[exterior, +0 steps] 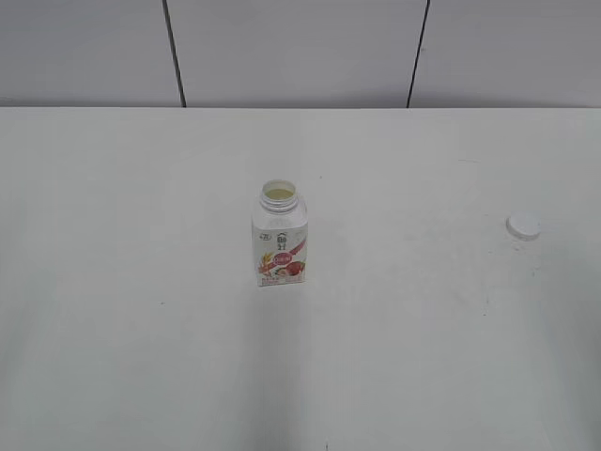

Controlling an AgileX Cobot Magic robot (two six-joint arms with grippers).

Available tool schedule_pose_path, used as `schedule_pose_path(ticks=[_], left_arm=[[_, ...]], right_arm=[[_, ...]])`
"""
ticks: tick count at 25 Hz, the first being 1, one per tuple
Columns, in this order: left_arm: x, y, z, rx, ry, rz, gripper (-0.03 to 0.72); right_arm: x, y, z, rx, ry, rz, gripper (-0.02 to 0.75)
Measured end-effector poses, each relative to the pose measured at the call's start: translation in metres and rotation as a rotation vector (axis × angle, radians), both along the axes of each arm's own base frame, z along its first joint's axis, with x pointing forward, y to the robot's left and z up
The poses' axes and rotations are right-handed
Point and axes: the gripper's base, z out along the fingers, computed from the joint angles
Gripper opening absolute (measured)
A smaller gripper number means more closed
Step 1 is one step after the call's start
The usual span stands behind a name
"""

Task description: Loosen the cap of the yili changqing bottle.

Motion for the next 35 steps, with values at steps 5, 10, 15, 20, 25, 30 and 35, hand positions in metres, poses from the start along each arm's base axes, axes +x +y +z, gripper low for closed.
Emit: schedule_pose_path(ticks=[5, 10, 15, 20, 25, 30, 35], left_arm=[[-0.022, 0.003, -0.006, -0.018, -0.118, -0.001, 0.565], [-0.038, 0.004, -0.008, -0.045, -0.213, -0.010, 0.561], [-0.035, 0.001, -0.010, -0.062, -0.232, -0.042, 0.561], [-0.026, -0.002, -0.018, -0.027, -0.244, -0.082, 0.561], [-0.021, -0.004, -0.022, -0.021, -0.259, -0.100, 0.559], [-0.021, -0.004, -0.022, -0.023, -0.259, -0.101, 0.553], [-0.021, -0.004, -0.022, -0.024, -0.260, -0.097, 0.551]], right_arm=[[-0.023, -0.001, -0.020, -0.037, -0.077, 0.028, 0.480], [-0.045, -0.001, -0.029, -0.054, -0.188, 0.034, 0.480], [-0.061, -0.001, -0.031, -0.057, -0.284, 0.031, 0.480], [-0.061, -0.002, -0.032, -0.064, -0.283, 0.027, 0.480], [-0.052, -0.003, -0.034, -0.068, -0.345, 0.010, 0.480], [-0.050, -0.004, -0.035, -0.070, -0.356, 0.005, 0.480], [-0.050, -0.004, -0.035, -0.070, -0.356, 0.004, 0.479]])
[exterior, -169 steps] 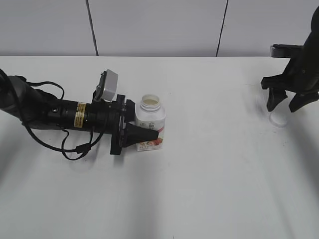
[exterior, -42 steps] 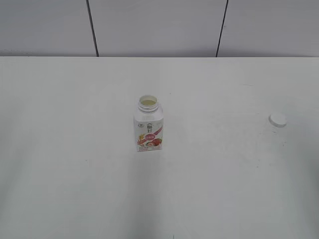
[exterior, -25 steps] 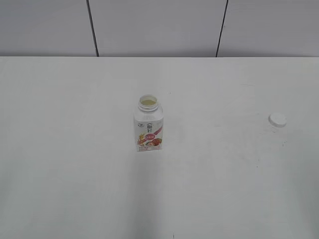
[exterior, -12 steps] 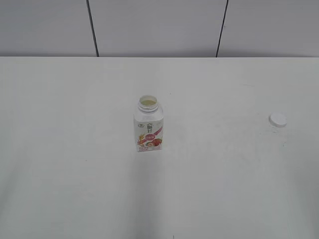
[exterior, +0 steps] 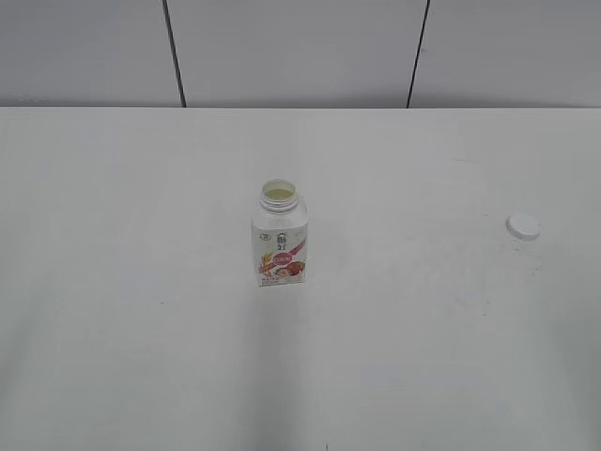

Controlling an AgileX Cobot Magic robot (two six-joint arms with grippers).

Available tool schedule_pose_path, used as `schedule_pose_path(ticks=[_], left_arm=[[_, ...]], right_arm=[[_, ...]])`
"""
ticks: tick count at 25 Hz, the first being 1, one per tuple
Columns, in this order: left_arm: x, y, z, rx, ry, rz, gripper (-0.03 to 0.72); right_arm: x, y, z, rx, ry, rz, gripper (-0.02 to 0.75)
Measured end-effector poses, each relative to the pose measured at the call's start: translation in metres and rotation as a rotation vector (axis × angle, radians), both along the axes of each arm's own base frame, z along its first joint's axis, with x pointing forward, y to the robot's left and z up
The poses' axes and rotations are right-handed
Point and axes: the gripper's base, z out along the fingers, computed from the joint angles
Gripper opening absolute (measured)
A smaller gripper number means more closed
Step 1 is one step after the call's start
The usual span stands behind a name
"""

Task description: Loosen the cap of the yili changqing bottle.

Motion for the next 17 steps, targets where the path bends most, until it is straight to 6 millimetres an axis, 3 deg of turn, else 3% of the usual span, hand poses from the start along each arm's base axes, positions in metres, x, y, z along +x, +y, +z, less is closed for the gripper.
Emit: schedule_pose_path(ticks=[17], left_arm=[[-0.0003, -0.0005, 0.0001, 0.001, -0.001, 0.059, 0.544]], right_arm=[[0.0002, -0.0008, 0.0002, -0.008, -0.004, -0.006, 0.480]])
